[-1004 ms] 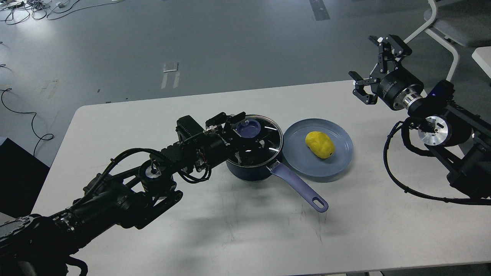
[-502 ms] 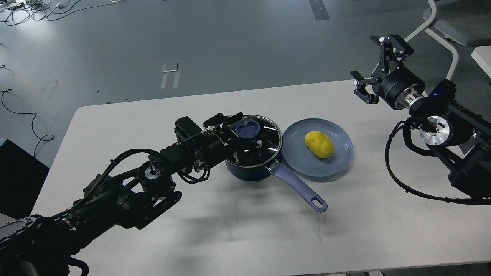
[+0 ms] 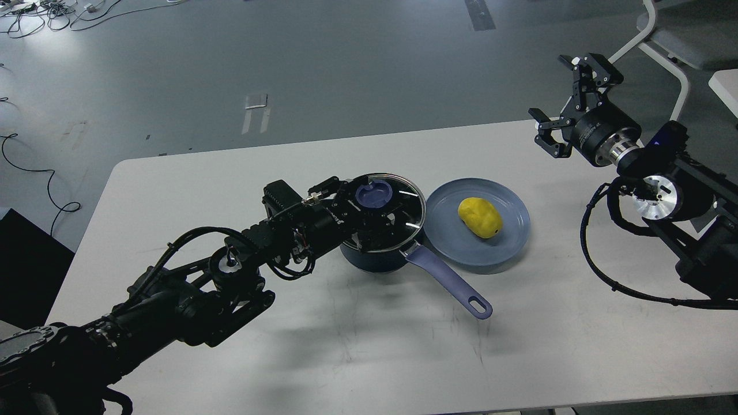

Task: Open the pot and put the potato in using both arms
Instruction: 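Lower the left gripper and grasp the lid's dark knob, then lift the lid off the saucepan and carry it toward the robot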

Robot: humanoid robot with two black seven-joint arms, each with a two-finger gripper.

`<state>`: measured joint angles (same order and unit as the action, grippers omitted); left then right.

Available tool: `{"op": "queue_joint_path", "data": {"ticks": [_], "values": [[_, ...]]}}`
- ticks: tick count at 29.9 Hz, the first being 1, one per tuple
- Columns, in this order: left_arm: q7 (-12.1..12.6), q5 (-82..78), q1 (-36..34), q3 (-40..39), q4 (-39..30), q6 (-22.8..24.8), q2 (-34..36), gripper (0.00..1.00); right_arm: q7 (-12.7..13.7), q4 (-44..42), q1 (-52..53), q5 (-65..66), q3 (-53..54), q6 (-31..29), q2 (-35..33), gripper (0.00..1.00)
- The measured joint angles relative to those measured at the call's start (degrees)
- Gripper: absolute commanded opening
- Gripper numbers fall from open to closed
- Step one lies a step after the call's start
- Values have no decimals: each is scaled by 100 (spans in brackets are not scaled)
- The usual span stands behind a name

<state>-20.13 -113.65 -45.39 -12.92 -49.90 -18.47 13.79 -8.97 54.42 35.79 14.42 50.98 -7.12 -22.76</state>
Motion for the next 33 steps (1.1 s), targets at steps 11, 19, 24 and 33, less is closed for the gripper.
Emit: {"op": "queue_joint_path", "data": {"ticks": [11, 19, 24, 33], "values": [[9, 1, 1, 0, 103, 0, 0, 66, 0, -2, -11, 0, 8, 0, -10, 100], [9, -2, 9, 0, 104, 0, 9, 61, 0, -4, -19, 8, 0, 19, -11, 100], [5, 2, -13, 0, 71, 0, 16, 60, 0, -4, -20, 8, -1, 19, -11, 100], [-20, 834, -516, -23, -1303, 405, 728, 61, 0, 7, -80, 1, 6, 18, -11, 100]]}}
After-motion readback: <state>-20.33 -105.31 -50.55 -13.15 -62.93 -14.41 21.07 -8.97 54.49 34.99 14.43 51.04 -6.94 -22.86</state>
